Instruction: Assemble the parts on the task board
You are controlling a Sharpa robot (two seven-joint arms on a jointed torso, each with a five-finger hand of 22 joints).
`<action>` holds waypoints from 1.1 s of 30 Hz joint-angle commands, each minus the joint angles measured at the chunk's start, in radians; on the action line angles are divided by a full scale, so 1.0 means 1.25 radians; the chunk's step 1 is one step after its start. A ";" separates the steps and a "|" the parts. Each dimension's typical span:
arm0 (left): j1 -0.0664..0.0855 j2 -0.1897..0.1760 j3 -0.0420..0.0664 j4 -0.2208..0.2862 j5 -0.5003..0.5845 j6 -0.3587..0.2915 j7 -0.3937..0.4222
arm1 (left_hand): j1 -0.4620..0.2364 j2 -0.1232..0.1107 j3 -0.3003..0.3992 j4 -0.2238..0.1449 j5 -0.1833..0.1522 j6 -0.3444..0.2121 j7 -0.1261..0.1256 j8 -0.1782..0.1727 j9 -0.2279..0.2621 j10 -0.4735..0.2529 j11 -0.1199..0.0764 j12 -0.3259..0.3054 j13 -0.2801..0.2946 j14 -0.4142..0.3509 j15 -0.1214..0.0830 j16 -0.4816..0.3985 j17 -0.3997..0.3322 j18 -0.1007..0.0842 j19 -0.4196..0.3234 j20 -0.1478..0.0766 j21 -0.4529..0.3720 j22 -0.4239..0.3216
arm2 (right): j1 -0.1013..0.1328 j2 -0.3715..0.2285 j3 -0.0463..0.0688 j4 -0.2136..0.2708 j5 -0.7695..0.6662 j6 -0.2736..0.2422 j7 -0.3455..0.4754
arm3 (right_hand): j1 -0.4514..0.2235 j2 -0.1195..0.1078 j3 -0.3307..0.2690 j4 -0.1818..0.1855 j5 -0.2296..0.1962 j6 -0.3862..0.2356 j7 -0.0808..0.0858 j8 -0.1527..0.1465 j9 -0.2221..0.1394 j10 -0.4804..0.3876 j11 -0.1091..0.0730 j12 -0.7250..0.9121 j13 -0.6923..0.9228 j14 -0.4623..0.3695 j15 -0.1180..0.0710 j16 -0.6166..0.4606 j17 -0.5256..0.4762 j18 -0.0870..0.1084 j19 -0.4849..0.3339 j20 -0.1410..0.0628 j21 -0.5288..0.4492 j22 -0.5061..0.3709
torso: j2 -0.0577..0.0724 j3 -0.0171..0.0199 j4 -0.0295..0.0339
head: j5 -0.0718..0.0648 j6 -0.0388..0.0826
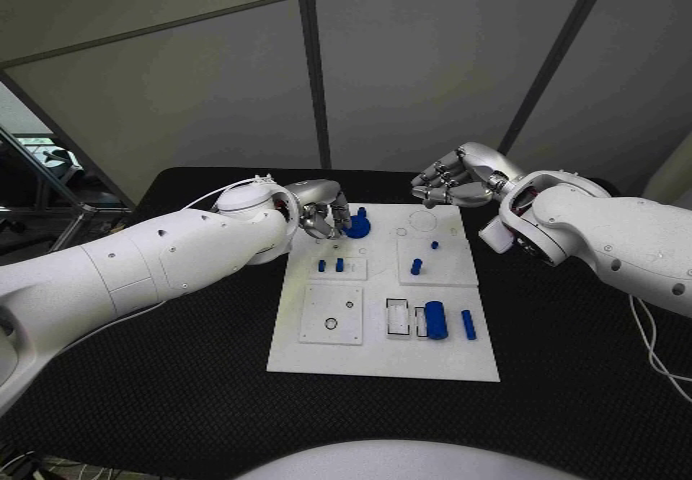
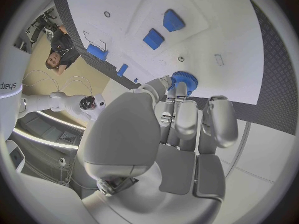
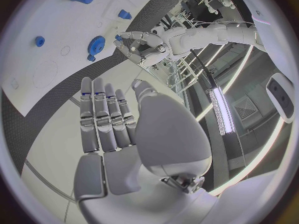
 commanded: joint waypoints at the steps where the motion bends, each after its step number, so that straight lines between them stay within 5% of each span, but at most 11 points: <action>1: 0.001 -0.009 0.001 0.006 0.007 0.014 -0.011 | -0.009 -0.003 0.005 0.000 -0.004 0.007 -0.001 -0.006 -0.001 0.007 0.001 -0.005 0.000 0.004 -0.001 0.004 -0.001 -0.018 0.004 -0.002 0.002 0.020 | 0.001 0.000 0.000 0.000 -0.001 0.005 0.005 | -0.005 0.003 0.000 -0.003 0.002 -0.006 0.000 -0.001 -0.001 -0.006 0.000 0.000 0.000 -0.005 0.001 -0.001 -0.001 0.002 0.004 -0.001 -0.003 -0.001 | 0.001 -0.0001 -0.0013 | 0.000 0.000; 33: -0.015 -0.014 0.000 0.000 0.013 0.061 -0.023 | -0.016 -0.007 0.004 0.000 -0.008 0.013 -0.002 -0.008 -0.002 0.014 -0.001 -0.011 0.000 0.003 -0.002 0.002 -0.007 -0.017 0.001 -0.003 -0.004 0.017 | 0.001 -0.001 0.000 0.001 -0.001 0.005 0.005 | -0.005 0.003 0.000 -0.003 0.002 -0.006 0.000 -0.001 -0.001 -0.006 0.000 0.000 0.000 -0.005 0.001 -0.001 -0.001 0.002 0.004 -0.001 -0.003 -0.001 | 0.002 0.0002 -0.0008 | -0.001 -0.003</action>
